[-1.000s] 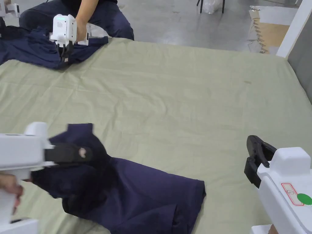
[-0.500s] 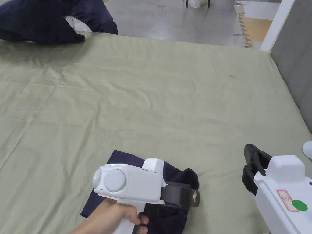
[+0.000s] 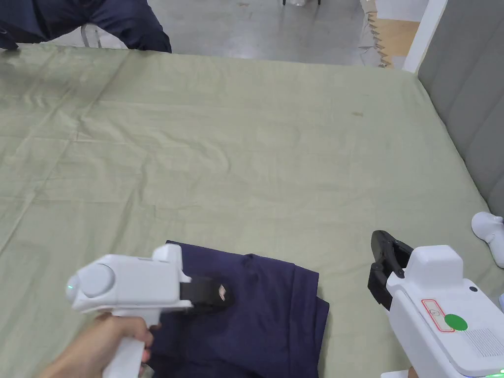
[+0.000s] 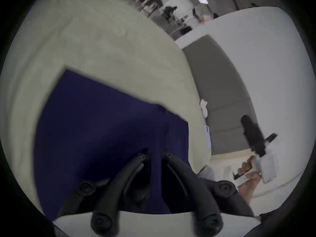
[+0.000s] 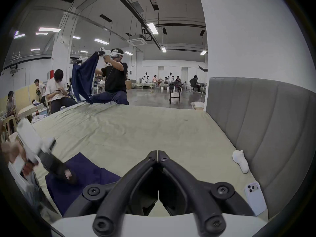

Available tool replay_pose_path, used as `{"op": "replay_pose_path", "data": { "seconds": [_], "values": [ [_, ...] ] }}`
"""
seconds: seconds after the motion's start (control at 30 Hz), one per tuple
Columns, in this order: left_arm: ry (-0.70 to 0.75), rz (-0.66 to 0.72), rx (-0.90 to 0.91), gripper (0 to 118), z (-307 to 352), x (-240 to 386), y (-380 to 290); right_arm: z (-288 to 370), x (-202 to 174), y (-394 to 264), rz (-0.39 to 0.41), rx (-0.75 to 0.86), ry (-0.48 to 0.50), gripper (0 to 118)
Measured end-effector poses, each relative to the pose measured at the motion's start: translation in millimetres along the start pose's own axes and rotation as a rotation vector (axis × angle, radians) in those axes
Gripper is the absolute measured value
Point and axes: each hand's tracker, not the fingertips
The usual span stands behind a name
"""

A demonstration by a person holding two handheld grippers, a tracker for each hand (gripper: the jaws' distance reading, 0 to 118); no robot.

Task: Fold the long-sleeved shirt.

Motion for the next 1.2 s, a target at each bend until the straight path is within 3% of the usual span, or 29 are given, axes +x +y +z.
{"op": "replay_pose_path", "data": {
  "seconds": [0.07,0.3,0.43,0.53,0.63,0.7,0.77,0.83,0.87,0.9,0.93,0.97,1.0,1.1,1.2],
  "values": [
    [-0.056,-0.020,-0.056,10,-30.8,5.7,-11.6,1.5,1.7,-2.2,0.006,-0.007,-0.007,0],
    [-0.079,-0.059,-0.114,9,-90.7,50.4,-19.5,10.0,10.0,-10.4,0.021,-0.050,-0.037,0],
    [-0.181,-0.117,-0.021,8,-30.8,64.6,-12.1,12.3,-0.1,-1.0,0.006,-0.020,0.024,0],
    [-0.117,-0.132,0.140,8,40.0,48.0,0.4,-6.2,-25.1,-3.8,-0.037,-0.067,0.182,0],
    [-0.038,-0.082,0.228,8,92.6,12.7,10.8,-44.8,-66.5,-35.3,-0.028,-0.253,0.376,0],
    [0.037,-0.024,0.253,8,109.4,-14.9,16.0,-66.1,-98.0,-68.5,0.085,-0.372,0.408,0],
    [0.069,0.000,0.244,8,115.3,-35.0,21.4,-86.1,-115.0,-102.5,0.091,-0.494,0.432,0],
    [0.077,0.036,0.232,9,116.7,-53.1,25.7,-91.4,-118.7,-119.8,0.132,-0.517,0.368,0],
    [0.072,0.048,0.220,14,114.0,-58.9,27.5,-88.6,-114.0,-118.3,0.094,-0.469,0.376,0],
    [0.068,0.059,0.208,29,110.3,-64.1,29.1,-87.5,-109.6,-111.6,0.043,-0.476,0.383,0],
    [0.083,0.053,0.195,67,104.4,-67.9,29.9,-88.0,-108.5,-108.9,0.057,-0.484,0.383,0],
    [0.092,0.051,0.185,93,95.5,-72.2,30.2,-87.6,-108.8,-108.3,0.083,-0.484,0.381,0],
    [0.101,0.051,0.166,110,85.3,-76.3,30.8,-87.1,-108.2,-107.5,0.108,-0.484,0.382,0],
    [0.057,0.096,0.075,106,48.0,-87.9,23.9,-87.5,-107.0,-106.9,0.092,-0.485,0.385,0],
    [0.061,0.119,0.004,66,31.9,-79.4,19.0,-81.9,-108.7,-102.0,0.100,-0.477,0.378,0]
  ]
}}
